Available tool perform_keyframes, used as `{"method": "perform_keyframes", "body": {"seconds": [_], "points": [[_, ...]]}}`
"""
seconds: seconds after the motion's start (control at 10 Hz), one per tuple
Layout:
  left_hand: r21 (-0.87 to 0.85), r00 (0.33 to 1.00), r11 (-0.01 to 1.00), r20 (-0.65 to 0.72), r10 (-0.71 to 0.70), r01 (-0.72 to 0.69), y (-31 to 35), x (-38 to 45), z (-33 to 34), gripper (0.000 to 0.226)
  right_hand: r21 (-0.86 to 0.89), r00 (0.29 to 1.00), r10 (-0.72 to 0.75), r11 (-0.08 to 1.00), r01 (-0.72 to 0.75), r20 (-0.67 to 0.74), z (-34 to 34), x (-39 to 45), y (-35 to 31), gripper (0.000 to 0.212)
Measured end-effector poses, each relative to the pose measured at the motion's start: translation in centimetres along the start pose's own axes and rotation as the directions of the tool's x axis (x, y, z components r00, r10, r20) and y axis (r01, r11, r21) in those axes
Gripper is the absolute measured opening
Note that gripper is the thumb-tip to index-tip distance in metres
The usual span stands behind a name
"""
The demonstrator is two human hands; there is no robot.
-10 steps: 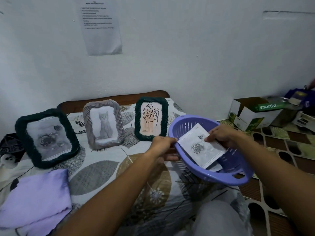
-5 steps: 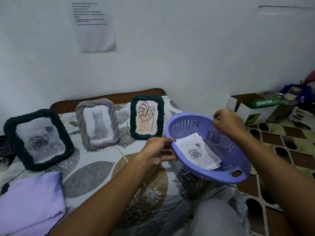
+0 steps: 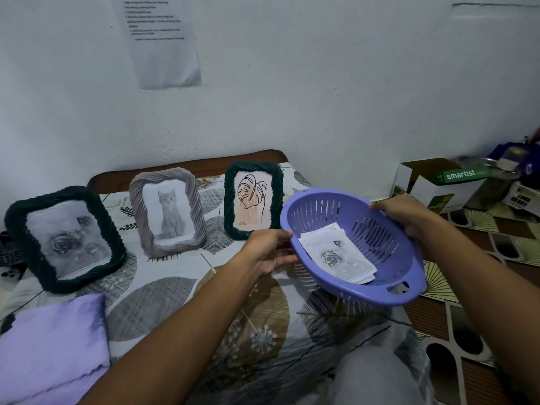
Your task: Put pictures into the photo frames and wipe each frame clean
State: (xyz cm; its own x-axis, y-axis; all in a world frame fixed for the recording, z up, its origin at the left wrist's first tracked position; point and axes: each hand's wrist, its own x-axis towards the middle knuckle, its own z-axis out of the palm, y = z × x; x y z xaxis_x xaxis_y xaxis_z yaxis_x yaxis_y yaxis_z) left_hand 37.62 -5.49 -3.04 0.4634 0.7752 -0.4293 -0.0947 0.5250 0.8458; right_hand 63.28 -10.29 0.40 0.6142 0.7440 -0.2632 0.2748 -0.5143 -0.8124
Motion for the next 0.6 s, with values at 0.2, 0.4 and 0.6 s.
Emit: {"method": "perform_keyframes", "body": {"seconds": [0.2, 0.4, 0.6], "points": [[-0.018, 1.000, 1.000, -0.003, 0.014, -0.014, -0.1, 0.0, 0.0, 0.008, -0.006, 0.999, -0.030, 1.000, 0.030, -0.029, 0.3, -0.5, -0.1, 0.024], [-0.042, 1.000, 0.999, 0.013, 0.029, -0.028, -0.9, -2.4, -1.8, 0.014, -0.102, 0.975, -0.188, 0.979, 0.177, -0.115, 0.3, -2.0, -0.8, 0.029], [0.036, 0.988, 0.996, -0.133, 0.083, -0.079, -6.6, -12.4, -8.2, 0.030, 0.127, 0.804, -0.519, 0.812, 0.570, -0.291, -1.4, -8.5, -4.9, 0.031]]}}
